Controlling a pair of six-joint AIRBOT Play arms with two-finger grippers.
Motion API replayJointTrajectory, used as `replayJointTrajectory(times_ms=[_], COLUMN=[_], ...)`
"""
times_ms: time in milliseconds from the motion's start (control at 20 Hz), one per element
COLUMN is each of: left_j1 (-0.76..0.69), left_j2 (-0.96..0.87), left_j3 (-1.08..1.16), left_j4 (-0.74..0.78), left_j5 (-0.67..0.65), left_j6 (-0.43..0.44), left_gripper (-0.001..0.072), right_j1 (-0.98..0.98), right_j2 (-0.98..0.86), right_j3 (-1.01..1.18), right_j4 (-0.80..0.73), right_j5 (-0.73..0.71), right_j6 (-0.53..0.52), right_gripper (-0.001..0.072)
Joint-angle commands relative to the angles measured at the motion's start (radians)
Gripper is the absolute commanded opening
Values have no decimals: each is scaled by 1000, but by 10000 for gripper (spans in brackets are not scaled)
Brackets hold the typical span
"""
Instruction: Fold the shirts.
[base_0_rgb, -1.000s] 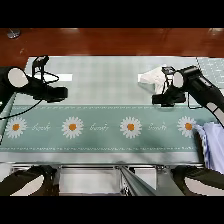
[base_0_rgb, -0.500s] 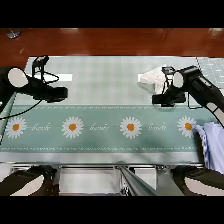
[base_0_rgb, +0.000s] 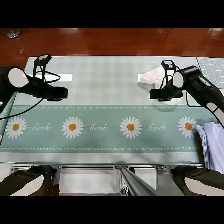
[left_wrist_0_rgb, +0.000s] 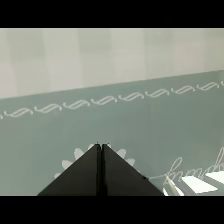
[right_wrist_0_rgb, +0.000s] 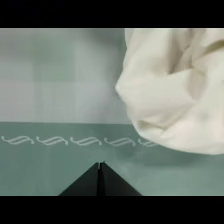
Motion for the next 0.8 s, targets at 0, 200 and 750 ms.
replayJointTrajectory(times_ms=[0, 200, 750], left_j1=[-5, -3, 7], left_j2=[0, -4, -117], left_j3=[0, 0, 0], left_j4=[-10, 15, 21], left_j5=[143, 369, 418], left_j6=[6, 11, -1], left_gripper=[22, 538, 704], right_j1=[0, -2, -314], right_j2=[0, -1, -367], right_j3=[0, 2, 261], right_j4=[-13, -337, 34], right_j5=[-91, -301, -127], right_j6=[0, 22, -64], right_gripper=[40, 633, 628])
